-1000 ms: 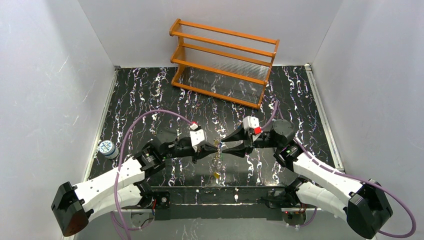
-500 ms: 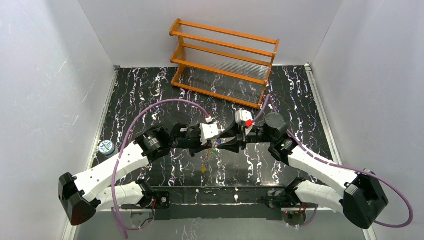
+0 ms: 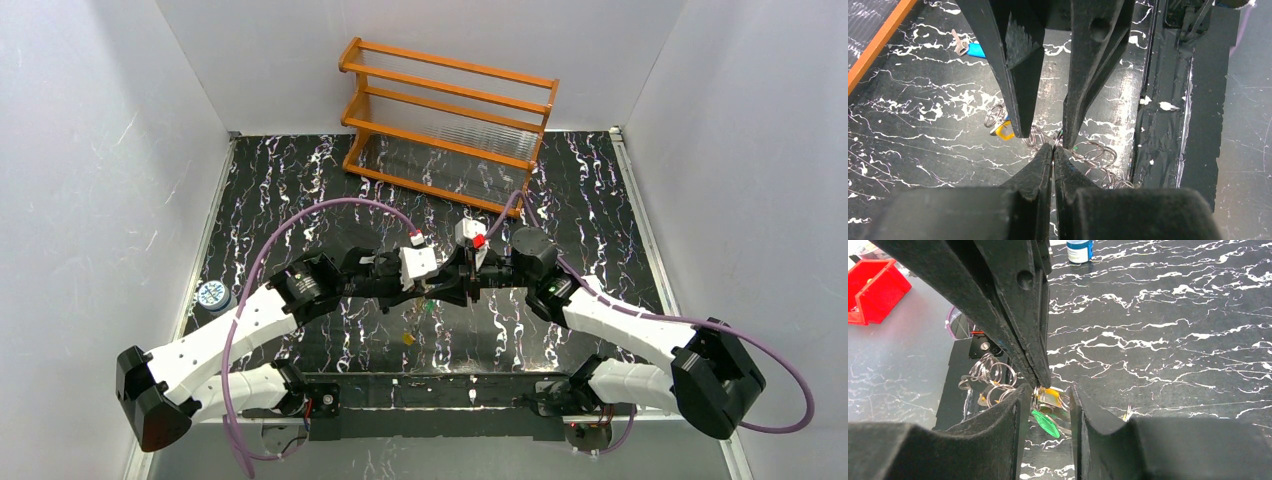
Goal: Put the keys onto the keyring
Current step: Adjust the key on the keyring.
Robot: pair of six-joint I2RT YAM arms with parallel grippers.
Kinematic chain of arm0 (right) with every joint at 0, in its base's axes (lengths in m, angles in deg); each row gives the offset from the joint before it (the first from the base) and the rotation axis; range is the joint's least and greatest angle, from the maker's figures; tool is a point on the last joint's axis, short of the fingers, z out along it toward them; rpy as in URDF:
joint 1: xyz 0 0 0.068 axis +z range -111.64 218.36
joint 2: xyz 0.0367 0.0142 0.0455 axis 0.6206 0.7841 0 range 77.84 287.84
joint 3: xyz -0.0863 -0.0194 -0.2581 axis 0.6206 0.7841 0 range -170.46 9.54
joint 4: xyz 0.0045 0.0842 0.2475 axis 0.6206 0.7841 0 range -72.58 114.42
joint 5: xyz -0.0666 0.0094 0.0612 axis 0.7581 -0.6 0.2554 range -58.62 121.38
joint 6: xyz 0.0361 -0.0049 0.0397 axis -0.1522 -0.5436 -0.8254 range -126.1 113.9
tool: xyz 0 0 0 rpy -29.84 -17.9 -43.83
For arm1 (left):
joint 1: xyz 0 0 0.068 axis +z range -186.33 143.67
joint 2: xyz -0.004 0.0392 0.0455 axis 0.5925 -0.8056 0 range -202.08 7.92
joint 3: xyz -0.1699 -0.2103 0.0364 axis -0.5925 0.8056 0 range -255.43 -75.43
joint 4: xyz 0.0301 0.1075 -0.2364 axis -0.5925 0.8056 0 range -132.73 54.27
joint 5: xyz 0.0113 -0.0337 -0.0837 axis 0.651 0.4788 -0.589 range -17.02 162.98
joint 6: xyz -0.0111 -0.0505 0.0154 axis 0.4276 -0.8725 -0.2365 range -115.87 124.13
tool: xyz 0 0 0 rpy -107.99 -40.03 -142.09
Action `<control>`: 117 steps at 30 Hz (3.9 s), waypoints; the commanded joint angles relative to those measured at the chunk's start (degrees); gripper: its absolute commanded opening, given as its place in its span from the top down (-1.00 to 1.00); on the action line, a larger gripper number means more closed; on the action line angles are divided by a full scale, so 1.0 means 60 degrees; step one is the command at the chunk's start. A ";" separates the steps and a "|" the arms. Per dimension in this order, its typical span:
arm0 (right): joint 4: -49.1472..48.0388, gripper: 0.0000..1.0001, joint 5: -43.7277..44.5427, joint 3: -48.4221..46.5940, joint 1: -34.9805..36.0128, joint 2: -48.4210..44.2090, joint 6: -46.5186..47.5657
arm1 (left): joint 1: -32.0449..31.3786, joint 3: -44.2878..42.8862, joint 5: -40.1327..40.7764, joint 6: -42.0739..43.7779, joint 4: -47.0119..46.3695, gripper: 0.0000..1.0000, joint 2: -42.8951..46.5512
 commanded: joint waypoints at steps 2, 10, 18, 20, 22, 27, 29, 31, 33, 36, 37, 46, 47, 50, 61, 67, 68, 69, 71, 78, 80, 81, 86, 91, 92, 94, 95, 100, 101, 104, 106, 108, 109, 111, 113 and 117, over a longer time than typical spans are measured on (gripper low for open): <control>-0.0248 0.26 0.0277 -0.0043 0.0058 0.0041 -0.0102 | -0.0054 0.0038 -0.0244 -0.0170 -0.0459 1.00 0.0341; 0.0162 0.97 0.0263 -0.0160 0.0067 0.0119 0.0140 | -0.0066 0.0131 -0.0177 -0.0202 -0.0556 1.00 0.0393; 0.0561 0.97 0.0402 -0.0160 0.0067 -0.0156 0.0616 | -0.0066 0.0339 0.0007 -0.0424 -0.0717 0.88 0.0637; 0.0476 0.97 0.0521 -0.0041 0.0066 -0.0365 0.0673 | -0.0062 0.0494 0.0208 -0.0640 -0.0898 0.53 0.0807; 0.0468 0.97 0.0641 0.0065 0.0067 -0.0585 0.0679 | -0.0071 0.0717 0.0477 -0.1095 -0.1251 0.31 0.1001; 0.0596 0.97 0.0579 0.0351 -0.0032 -0.1051 0.1181 | -0.0058 0.1155 0.0238 -0.1924 -0.2052 0.28 0.1108; 0.0457 0.97 0.0326 0.0512 -0.0163 -0.1191 0.1158 | -0.0007 0.1323 -0.0112 -0.2276 -0.2440 0.28 0.0959; 0.0233 0.97 0.0022 0.0674 -0.0367 -0.1285 0.1092 | 0.0110 0.1580 -0.0415 -0.2663 -0.2967 0.28 0.0844; -0.0029 0.97 -0.0347 0.0817 -0.0580 -0.1346 0.0927 | 0.0295 0.1929 -0.0867 -0.3037 -0.3682 0.28 0.0779; -0.0406 0.97 -0.0823 0.0932 -0.0880 -0.1383 0.0769 | 0.0753 0.2563 -0.1764 -0.3949 -0.5062 0.29 0.0838; -0.0488 0.97 -0.0978 0.0941 -0.0970 -0.1389 0.0665 | 0.0925 0.2788 -0.2095 -0.4240 -0.5589 0.29 0.0894; -0.1401 0.97 -0.2487 0.0783 -0.1169 -0.1321 0.0037 | 0.1594 0.4332 -0.2978 -0.4566 -0.8065 0.38 0.1663; -0.1456 0.97 -0.2569 0.0765 -0.1171 -0.1299 -0.0014 | 0.1605 0.4459 -0.2983 -0.4332 -0.8159 0.37 0.1772; -0.1674 0.97 -0.2834 0.0727 -0.1168 -0.1216 -0.0133 | 0.1607 0.4787 -0.2983 -0.3932 -0.8534 0.37 0.2055; -0.1878 0.97 -0.2827 0.0660 -0.1175 -0.1125 -0.0390 | 0.1104 0.4779 -0.3639 -0.3988 -0.9686 0.39 0.1399; -0.1874 0.97 -0.2734 0.0643 -0.1163 -0.1129 -0.0379 | 0.0818 0.4809 -0.3569 -0.3937 -0.9742 0.62 0.1023; -0.1874 0.97 -0.2732 0.0647 -0.1165 -0.1120 -0.0374 | 0.0818 0.4852 -0.3526 -0.3937 -0.9742 0.70 0.1032; -0.1874 0.97 -0.2707 0.0640 -0.1163 -0.1137 -0.0375 | 0.0819 0.4896 -0.3495 -0.3940 -0.9739 0.77 0.1054; -0.1874 0.97 -0.2660 0.0639 -0.1163 -0.1163 -0.0375 | 0.0815 0.4963 -0.3394 -0.3937 -0.9651 0.87 0.1104; -0.2025 0.97 -0.2370 0.0668 -0.1165 -0.1406 -0.0397 | 0.0781 0.4981 -0.3090 -0.3848 -0.8789 0.97 0.1063; -0.2096 0.97 -0.2343 0.0661 -0.1173 -0.1443 -0.0412 | 0.0762 0.4997 -0.2952 -0.3774 -0.8583 0.98 0.1070; -0.2107 0.97 -0.2333 0.0655 -0.1164 -0.1443 -0.0424 | 0.0741 0.4998 -0.2910 -0.3720 -0.8495 0.98 0.1077; -0.2145 0.97 -0.2309 0.0610 -0.1163 -0.1420 -0.0471 | 0.0704 0.4998 -0.2699 -0.3526 -0.8118 0.83 0.1238; -0.2253 0.97 -0.2310 0.0598 -0.1165 -0.1353 -0.0532 | 0.0672 0.5012 -0.2530 -0.3386 -0.7937 0.99 0.1374; -0.2275 0.97 -0.2307 0.0599 -0.1165 -0.1343 -0.0543 | 0.0660 0.4993 -0.2537 -0.3399 -0.7936 1.00 0.1353; -0.2273 0.97 -0.2332 0.0595 -0.1171 -0.1308 -0.0551 | 0.0635 0.4936 -0.2539 -0.3413 -0.7934 1.00 0.1314; -0.2270 0.97 -0.2330 0.0595 -0.1172 -0.1307 -0.0547 | 0.0639 0.4904 -0.2545 -0.3413 -0.7938 1.00 0.1331; -0.2248 0.97 -0.2323 0.0612 -0.1168 -0.1324 -0.0535 | 0.0627 0.4786 -0.1961 -0.3334 -0.7942 0.67 0.2015; -0.2234 0.97 -0.2336 0.0617 -0.1171 -0.1329 -0.0536 | 0.0620 0.4772 -0.1821 -0.3275 -0.7974 0.59 0.2196; -0.2200 0.97 -0.2364 0.0602 -0.1171 -0.1324 -0.0518 | 0.0605 0.4722 -0.1313 -0.3289 -0.8168 0.44 0.2640; -0.2183 0.97 -0.2379 0.0600 -0.1164 -0.1334 -0.0508 | 0.0607 0.4694 -0.1127 -0.3443 -0.8432 0.38 0.2695; -0.2182 0.97 -0.2377 0.0603 -0.1171 -0.1337 -0.0500 | 0.0612 0.4652 -0.1216 -0.3626 -0.8750 0.34 0.2587; -0.2182 0.97 -0.2366 0.0609 -0.1173 -0.1338 -0.0506 | 0.0612 0.4629 -0.1282 -0.3740 -0.8906 0.34 0.2478; -0.2182 0.97 -0.2365 0.0605 -0.1165 -0.1324 -0.0529 | 0.0600 0.4589 -0.1412 -0.4026 -0.9186 0.34 0.2206; -0.2182 0.97 -0.2365 0.0595 -0.1165 -0.1321 -0.0536 | 0.0573 0.4577 -0.1525 -0.4197 -0.9495 0.34 0.1913; -0.2182 0.97 -0.2351 0.0609 -0.1164 -0.1307 -0.0536 | 0.0444 0.4587 -0.1565 -0.4215 -0.9662 0.36 0.1578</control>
